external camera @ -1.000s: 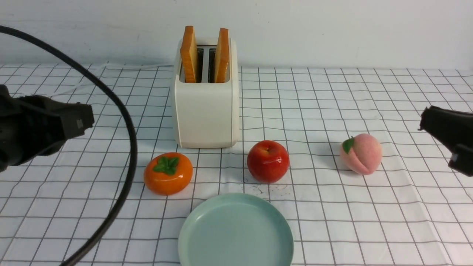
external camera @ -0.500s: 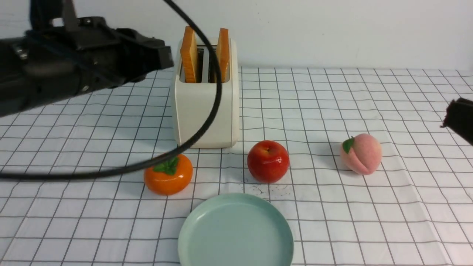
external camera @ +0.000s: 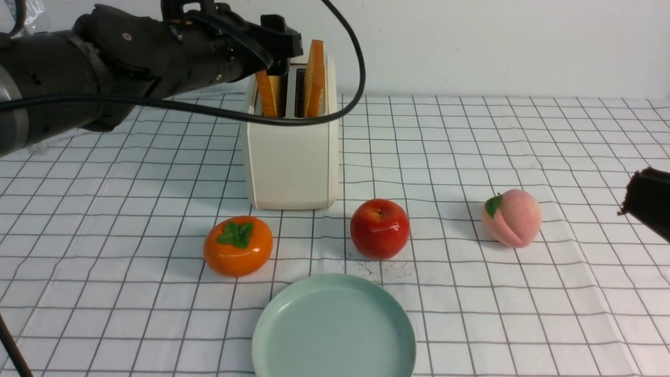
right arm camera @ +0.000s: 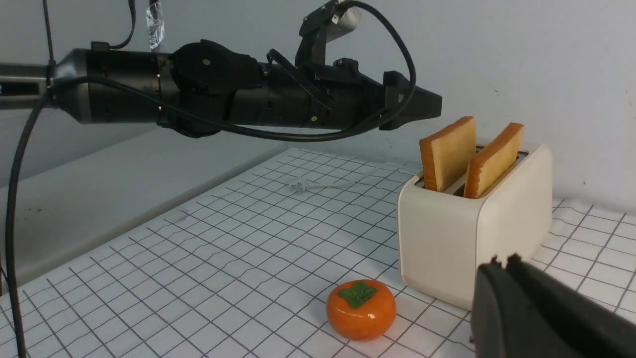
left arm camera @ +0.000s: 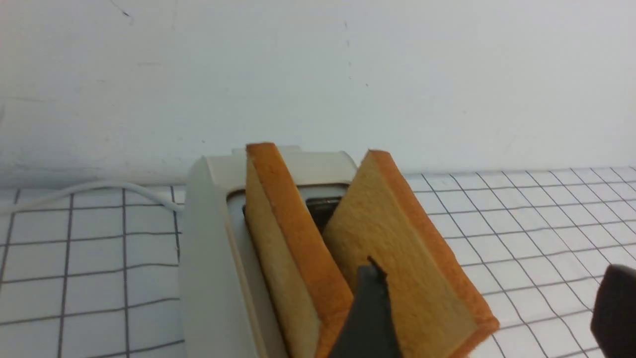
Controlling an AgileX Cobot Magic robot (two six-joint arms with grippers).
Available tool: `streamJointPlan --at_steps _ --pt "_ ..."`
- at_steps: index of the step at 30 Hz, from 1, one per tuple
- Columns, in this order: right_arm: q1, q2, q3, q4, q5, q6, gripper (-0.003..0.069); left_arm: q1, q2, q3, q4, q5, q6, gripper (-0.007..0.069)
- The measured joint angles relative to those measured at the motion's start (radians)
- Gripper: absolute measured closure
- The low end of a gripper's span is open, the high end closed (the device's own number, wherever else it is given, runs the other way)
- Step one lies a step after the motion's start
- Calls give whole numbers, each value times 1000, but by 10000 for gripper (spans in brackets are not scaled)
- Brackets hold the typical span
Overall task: Take toasted bread from bread machine on white checkered table place on plate.
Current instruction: 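Reach for a toast slice standing in the toaster with the left gripper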
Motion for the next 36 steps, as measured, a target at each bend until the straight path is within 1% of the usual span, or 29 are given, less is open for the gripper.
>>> streamJointPlan --at_steps 8,12,14,18,22,24,27,28,30,36 --pt "0 0 0 0 0 0 659 0 80 -34 -2 -19 9 60" --pt "0 0 0 -2 -1 0 659 0 149 -90 -2 -35 11 63" --pt "0 0 0 -2 -5 0 659 0 179 -113 -2 -46 11 71" --pt "0 0 0 -2 -24 0 659 0 224 -131 -2 -82 11 111" --pt "0 0 0 -2 -33 0 659 0 239 -131 -6 -93 11 221" --pt "0 0 0 -2 -33 0 659 0 240 -131 -9 -95 11 321" --pt "0 0 0 -2 -33 0 659 0 240 -133 -8 -100 12 491" --pt "0 0 0 -2 -33 0 659 0 240 -133 -8 -103 12 528" --pt "0 0 0 -2 -33 0 659 0 237 -133 -7 -106 19 547" --pt "0 0 0 -2 -34 0 659 0 151 -133 -7 -102 72 541"
